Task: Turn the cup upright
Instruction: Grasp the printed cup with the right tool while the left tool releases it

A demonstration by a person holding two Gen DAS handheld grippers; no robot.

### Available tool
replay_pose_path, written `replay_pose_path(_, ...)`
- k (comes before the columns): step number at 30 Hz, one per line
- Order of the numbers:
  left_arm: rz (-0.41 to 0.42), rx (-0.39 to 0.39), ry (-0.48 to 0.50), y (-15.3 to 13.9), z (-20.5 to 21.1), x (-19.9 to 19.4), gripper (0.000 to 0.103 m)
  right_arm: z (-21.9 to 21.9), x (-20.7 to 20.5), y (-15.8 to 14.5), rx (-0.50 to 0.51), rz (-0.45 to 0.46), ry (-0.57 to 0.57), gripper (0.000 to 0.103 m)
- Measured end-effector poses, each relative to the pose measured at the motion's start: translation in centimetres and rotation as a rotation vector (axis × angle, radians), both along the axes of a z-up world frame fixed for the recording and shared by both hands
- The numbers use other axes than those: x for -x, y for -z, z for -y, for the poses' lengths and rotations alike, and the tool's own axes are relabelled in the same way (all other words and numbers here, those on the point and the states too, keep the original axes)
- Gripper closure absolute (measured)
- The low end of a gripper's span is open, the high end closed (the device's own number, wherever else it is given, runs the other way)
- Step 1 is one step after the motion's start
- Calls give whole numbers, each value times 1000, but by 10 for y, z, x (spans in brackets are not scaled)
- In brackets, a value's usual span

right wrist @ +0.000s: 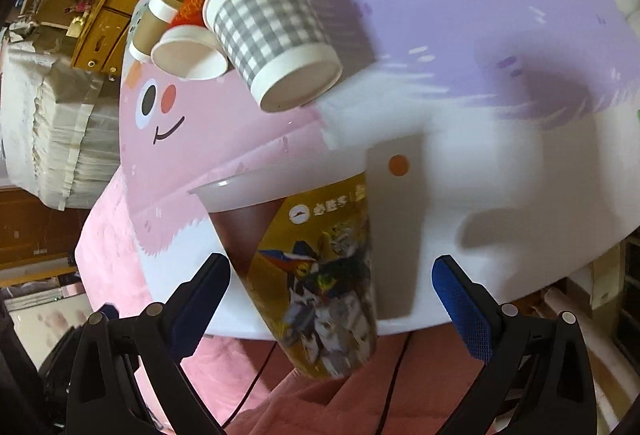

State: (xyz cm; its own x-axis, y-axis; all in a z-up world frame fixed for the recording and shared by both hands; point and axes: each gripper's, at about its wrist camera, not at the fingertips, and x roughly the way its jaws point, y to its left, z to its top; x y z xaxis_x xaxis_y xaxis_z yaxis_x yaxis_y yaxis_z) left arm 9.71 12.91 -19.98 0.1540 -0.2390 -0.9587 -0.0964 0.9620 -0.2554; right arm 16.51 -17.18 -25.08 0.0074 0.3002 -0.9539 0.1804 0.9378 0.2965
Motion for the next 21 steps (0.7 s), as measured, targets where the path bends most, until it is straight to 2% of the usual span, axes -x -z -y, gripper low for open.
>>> replay_pose_path(5, -12, -36, -56, 3, -26, 4, 24, -15, -1, 21, -12, 12, -20, 2)
replay_pose_path(8, -8, -46, -55, 1, -33, 2, 24, -24, 1, 28, 5, 30, -57, 11)
replay_pose_path(11, -8, -45, -43, -1, -33, 0, 24, -33, 2, 24, 28, 70, -92, 29)
replay_pose_path(15, -7, -46, -14, -1, -25, -5, 24, -29, 4, 17, 2, 106, -65, 30)
replay_pose_path(18, -4, -44, 1, -2, -20, -8, 24, -19, 7, 3, -23, 191, -37, 30)
replay_pose_path(21, -9, -45, 13, -1, -18, -10, 24, -6, 15, -22, -25, 354, -20, 30)
